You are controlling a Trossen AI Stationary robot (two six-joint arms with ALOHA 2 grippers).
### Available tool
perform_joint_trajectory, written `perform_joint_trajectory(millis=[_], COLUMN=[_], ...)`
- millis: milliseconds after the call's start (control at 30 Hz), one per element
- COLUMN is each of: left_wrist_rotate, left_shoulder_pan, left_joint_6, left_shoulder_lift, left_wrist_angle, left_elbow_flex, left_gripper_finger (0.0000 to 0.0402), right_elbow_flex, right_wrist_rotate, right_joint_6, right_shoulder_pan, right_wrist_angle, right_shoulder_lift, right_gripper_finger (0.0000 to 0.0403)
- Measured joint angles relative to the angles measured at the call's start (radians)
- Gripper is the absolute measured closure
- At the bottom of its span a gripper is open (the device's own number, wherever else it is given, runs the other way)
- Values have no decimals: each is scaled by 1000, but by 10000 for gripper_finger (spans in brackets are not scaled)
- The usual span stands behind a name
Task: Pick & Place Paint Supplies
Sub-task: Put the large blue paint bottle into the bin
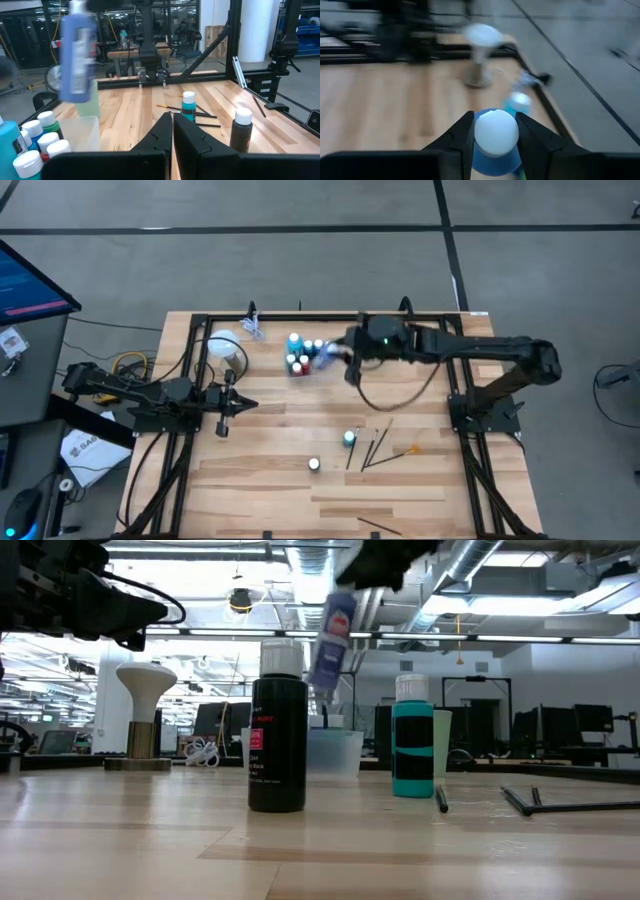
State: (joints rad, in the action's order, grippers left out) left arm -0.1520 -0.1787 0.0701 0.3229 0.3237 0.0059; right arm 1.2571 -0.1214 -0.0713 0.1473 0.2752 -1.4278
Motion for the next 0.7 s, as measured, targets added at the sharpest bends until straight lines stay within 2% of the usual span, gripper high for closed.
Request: perform_joint_trajectory(millis=[267,467,700], left_wrist_rotate=[0,0,0], left_shoulder_pan=[0,0,0], left_joint_6=[0,0,0], left_shoulder_lift=[0,0,0], left_wrist_angle=[1,9,16], left_elbow_flex=[0,0,0], left_gripper_finger=[400,400,400], right_elbow_flex=[3,7,4], right_wrist_rotate=[-7,31,38], right_joint_6=[45,57,56], right_shoulder_pan=[138,144,136], right_wrist_angle=[-21,-83,-89], right_shoulder_lift=[-96,-156,-142], right_gripper_finger=[293,293,293])
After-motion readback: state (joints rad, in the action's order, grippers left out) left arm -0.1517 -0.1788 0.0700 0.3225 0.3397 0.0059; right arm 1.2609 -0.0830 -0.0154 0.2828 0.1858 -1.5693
